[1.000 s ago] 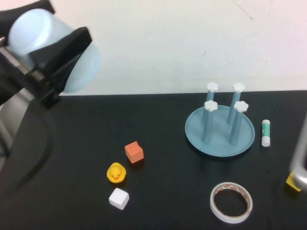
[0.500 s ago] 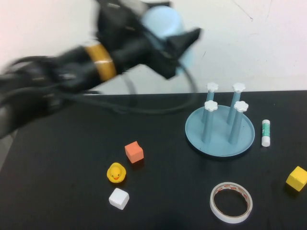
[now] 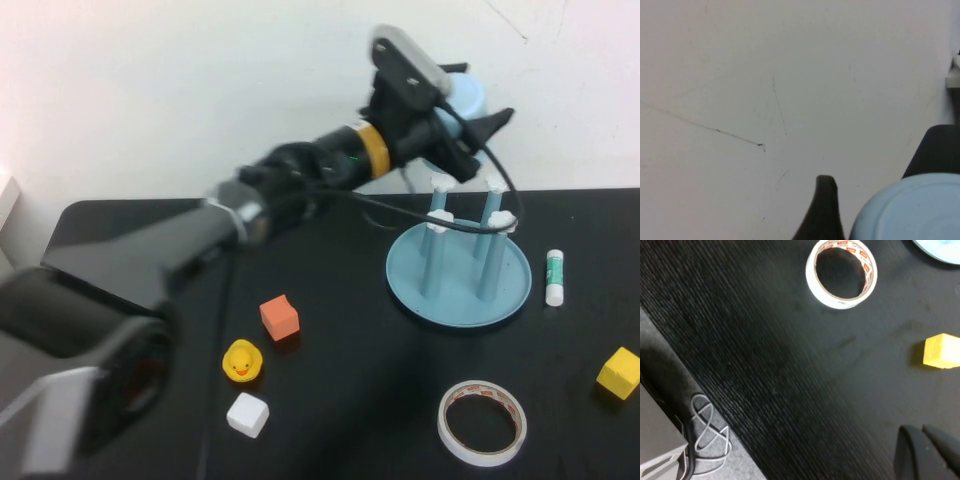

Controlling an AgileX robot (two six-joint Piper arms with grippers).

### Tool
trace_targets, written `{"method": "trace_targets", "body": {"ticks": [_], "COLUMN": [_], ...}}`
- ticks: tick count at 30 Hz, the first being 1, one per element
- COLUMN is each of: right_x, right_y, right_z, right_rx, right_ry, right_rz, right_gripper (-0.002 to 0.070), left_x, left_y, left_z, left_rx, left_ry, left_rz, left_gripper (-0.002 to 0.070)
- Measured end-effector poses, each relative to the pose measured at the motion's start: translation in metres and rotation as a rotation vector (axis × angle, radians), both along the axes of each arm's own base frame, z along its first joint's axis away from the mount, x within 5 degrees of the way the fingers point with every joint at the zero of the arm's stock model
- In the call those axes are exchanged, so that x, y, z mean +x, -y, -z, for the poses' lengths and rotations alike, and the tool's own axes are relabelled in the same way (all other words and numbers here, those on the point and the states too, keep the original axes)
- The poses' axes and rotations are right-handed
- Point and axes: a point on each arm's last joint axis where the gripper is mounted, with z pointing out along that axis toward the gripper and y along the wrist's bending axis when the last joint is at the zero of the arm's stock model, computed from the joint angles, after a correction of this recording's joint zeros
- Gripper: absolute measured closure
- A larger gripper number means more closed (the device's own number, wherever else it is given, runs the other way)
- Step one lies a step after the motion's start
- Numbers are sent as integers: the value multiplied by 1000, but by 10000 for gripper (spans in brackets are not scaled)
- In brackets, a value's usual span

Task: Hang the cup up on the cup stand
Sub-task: Place the cup on the cup holder

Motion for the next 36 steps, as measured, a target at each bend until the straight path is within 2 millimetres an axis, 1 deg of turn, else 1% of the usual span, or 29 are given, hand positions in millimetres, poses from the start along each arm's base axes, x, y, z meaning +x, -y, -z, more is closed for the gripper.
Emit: {"method": "trace_targets", "body": {"ticks": [3, 4, 5, 6, 8, 12, 14, 19, 26, 29, 32, 36], "right_x": [0, 0, 0, 0, 0, 0, 0, 0, 0, 0, 0, 0], "right_y": [0, 0, 0, 0, 0, 0, 0, 0, 0, 0, 0, 0], "right_z": [0, 0, 0, 0, 0, 0, 0, 0, 0, 0, 0, 0], "right_rx": [0, 0, 0, 0, 0, 0, 0, 0, 0, 0, 0, 0], "right_ry": [0, 0, 0, 0, 0, 0, 0, 0, 0, 0, 0, 0], "right_rz": [0, 0, 0, 0, 0, 0, 0, 0, 0, 0, 0, 0], "right_gripper": [675, 675, 675, 675, 675, 675, 675, 676, 676, 676, 676, 676], "left_x": [13, 17, 21, 24, 30, 34, 36, 39, 40, 42, 42, 38], "left_y": [18, 21, 24, 25, 27, 28, 28, 25, 24, 22, 22, 21], "left_z": [18, 18, 26, 27, 38, 59, 65, 68, 69, 72, 73, 54], "left_rx": [29, 30, 38, 38, 44, 68, 82, 100, 27, 1, 17, 51], "left_ry": [7, 16, 10, 11, 0, -30, -44, -82, -191, -267, -288, -280], "left_rz": [-36, -50, -67, -80, -98, -111, -125, -169, -174, -201, -207, -195], "left_gripper": [117, 117, 117, 117, 117, 117, 117, 117, 113, 57, 32, 52]}}
